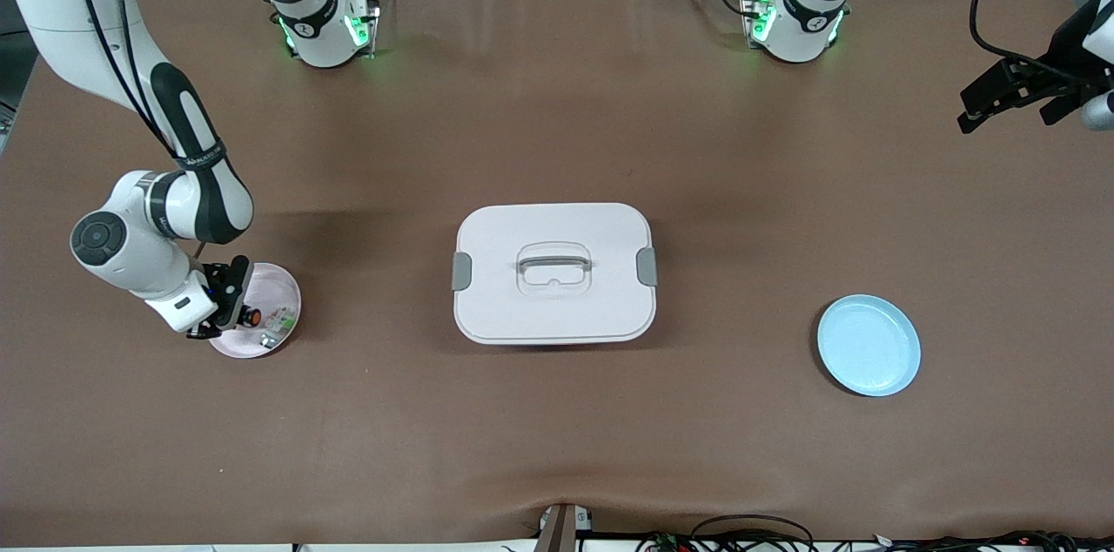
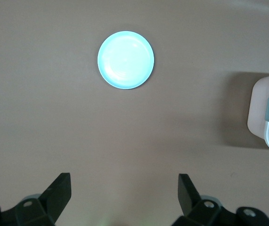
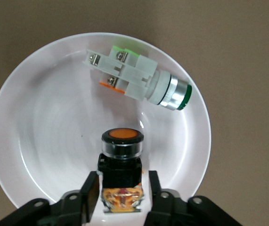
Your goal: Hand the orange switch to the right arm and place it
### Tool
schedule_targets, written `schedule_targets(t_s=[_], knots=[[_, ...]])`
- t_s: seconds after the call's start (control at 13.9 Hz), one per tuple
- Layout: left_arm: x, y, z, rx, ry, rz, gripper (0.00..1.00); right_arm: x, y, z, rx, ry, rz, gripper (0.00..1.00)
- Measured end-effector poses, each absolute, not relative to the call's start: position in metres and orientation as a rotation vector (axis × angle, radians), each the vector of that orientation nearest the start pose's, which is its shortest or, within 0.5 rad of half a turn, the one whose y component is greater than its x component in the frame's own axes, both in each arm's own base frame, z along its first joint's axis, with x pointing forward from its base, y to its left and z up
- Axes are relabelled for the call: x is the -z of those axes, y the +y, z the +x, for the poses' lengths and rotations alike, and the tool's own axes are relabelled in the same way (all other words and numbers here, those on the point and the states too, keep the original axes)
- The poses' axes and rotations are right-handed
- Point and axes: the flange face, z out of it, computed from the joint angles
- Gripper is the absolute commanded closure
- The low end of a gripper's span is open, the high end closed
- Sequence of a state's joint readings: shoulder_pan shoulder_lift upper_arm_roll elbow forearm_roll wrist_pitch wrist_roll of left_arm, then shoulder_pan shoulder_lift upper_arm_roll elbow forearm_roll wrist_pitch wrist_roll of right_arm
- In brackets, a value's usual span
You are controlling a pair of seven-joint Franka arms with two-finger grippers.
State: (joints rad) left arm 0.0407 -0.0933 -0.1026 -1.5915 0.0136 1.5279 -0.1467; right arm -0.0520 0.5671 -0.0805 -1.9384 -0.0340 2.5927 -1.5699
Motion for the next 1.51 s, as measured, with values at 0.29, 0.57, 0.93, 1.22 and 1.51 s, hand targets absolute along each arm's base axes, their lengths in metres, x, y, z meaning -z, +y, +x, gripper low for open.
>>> schedule_targets(t_s=[0.29,0.57,0.93,1.22,1.51], knots=[[-0.661,-0.034,0.520,0.049,-0.134,-3.118,0.00,-0.200,-0.081,0.628,0.026,-2.193,-2.404,0.00],[-0.661,-0.034,0.520,0.050,-0.133,-3.119,0.00,-0.206,-0.098,0.630,0.039,-2.170,-2.440,0.00],[-0.661,-0.034,0.520,0.050,-0.133,-3.119,0.00,-0.210,-0.106,0.630,0.046,-2.150,-2.459,0.00],[-0.661,-0.034,0.520,0.045,-0.133,-3.119,0.00,-0.208,-0.103,0.627,0.017,-1.964,-2.474,0.00],[-0.660,-0.034,0.519,0.030,-0.134,-3.118,0.00,-0.218,-0.101,0.623,-0.026,-1.611,-2.661,0.00]])
